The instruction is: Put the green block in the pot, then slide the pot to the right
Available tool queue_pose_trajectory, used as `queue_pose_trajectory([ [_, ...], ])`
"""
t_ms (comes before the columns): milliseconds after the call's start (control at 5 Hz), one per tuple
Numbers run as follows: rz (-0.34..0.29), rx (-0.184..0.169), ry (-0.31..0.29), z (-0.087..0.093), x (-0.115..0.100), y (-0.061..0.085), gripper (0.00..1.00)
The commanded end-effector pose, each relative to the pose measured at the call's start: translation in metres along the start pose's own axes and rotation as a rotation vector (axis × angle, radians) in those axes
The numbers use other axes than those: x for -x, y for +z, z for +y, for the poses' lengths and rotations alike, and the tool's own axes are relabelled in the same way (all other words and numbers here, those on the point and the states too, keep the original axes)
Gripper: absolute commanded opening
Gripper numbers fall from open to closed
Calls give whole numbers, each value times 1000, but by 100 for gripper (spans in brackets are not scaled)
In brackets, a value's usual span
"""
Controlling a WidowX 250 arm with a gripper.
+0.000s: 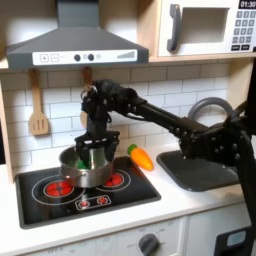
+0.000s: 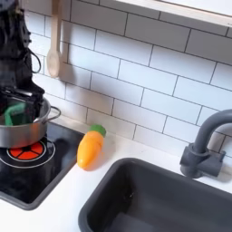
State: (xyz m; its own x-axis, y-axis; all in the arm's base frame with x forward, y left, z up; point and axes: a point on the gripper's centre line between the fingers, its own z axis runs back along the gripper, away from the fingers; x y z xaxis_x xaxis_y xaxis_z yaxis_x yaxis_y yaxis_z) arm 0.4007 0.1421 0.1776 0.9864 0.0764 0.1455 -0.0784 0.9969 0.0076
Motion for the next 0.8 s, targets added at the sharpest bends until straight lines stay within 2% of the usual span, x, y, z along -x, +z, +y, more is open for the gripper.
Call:
queue_pose_trajectory([
  [0,36,15,-19,-7,7,-11,100],
  [200,43,22,-25,-10,8,-13,100],
  [600,67,42,-52,-27,16,-18,100],
])
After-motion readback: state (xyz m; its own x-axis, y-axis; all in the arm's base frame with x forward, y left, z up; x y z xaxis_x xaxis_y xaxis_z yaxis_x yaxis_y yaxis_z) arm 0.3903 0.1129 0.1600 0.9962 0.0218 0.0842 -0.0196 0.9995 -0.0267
